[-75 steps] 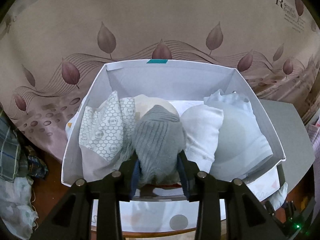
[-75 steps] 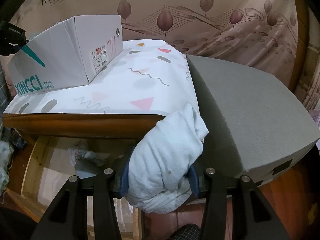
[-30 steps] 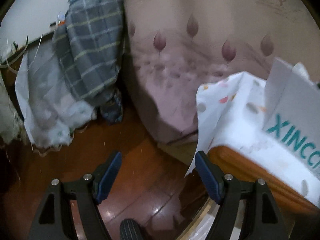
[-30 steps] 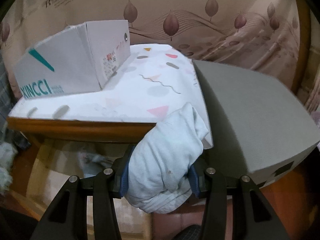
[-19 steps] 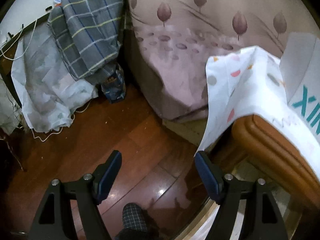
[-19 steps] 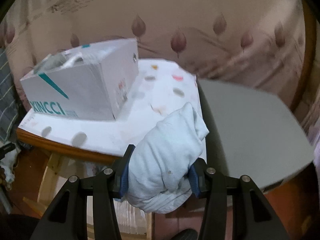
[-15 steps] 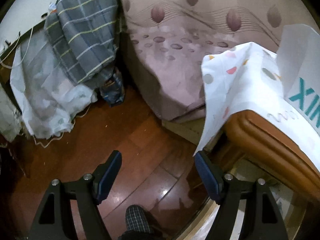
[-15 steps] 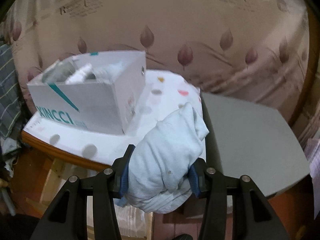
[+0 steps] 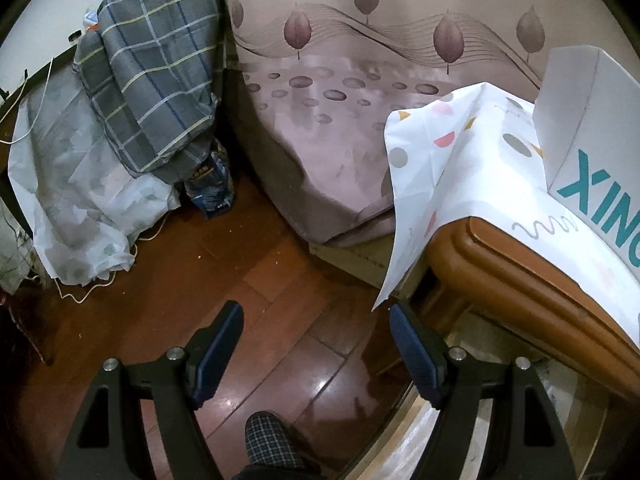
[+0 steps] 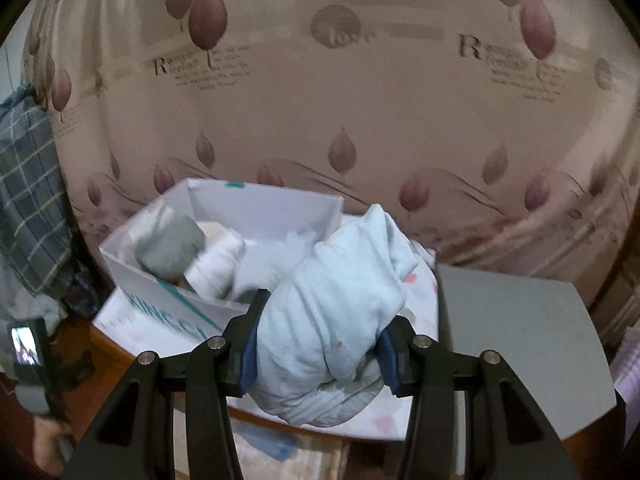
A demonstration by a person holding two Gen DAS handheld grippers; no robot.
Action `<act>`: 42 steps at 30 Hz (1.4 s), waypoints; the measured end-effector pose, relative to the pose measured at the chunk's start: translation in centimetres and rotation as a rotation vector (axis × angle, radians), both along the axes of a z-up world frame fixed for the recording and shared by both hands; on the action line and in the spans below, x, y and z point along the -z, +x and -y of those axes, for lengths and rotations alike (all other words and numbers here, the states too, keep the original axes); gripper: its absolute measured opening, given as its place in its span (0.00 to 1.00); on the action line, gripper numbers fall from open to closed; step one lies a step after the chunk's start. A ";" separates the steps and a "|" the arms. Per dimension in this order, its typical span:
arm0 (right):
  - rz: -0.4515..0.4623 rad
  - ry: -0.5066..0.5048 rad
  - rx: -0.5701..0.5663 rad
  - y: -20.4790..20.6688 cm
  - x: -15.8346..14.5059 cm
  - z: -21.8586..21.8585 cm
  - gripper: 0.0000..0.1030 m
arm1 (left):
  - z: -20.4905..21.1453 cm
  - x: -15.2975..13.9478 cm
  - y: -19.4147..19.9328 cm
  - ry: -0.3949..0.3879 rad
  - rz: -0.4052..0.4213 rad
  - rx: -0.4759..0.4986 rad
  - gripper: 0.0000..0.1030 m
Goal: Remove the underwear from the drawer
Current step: 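Carry the light blue underwear over the box with the right tool and release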
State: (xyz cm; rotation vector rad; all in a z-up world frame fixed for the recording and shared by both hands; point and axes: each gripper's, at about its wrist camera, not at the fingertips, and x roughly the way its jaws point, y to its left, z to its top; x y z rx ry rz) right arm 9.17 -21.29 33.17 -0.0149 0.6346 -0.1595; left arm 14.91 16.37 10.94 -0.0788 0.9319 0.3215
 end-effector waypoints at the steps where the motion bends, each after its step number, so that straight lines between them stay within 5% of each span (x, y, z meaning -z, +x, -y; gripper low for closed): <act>1: 0.001 -0.005 -0.010 0.8 -0.4 -0.4 0.43 | -0.1 0.0 0.1 -0.004 0.000 0.001 0.75; 14: -0.109 -0.038 -0.109 10.4 -0.8 -3.8 0.44 | -0.5 0.2 0.1 -0.029 -0.012 -0.013 0.75; 28: -0.291 -0.076 -0.163 16.2 6.6 -5.9 0.46 | -0.7 0.5 0.3 -0.052 -0.038 -0.002 0.76; 34: -0.328 -0.076 -0.138 17.1 8.4 -5.1 0.54 | -0.3 0.3 0.3 -0.042 -0.028 0.011 0.75; 36: -0.318 -0.098 -0.134 16.9 8.4 -5.3 0.65 | -0.2 0.4 0.3 -0.042 -0.029 0.011 0.76; 42: -0.264 -0.123 -0.120 15.8 6.0 -5.6 0.79 | -0.6 0.6 0.5 -0.048 -0.035 -0.005 0.75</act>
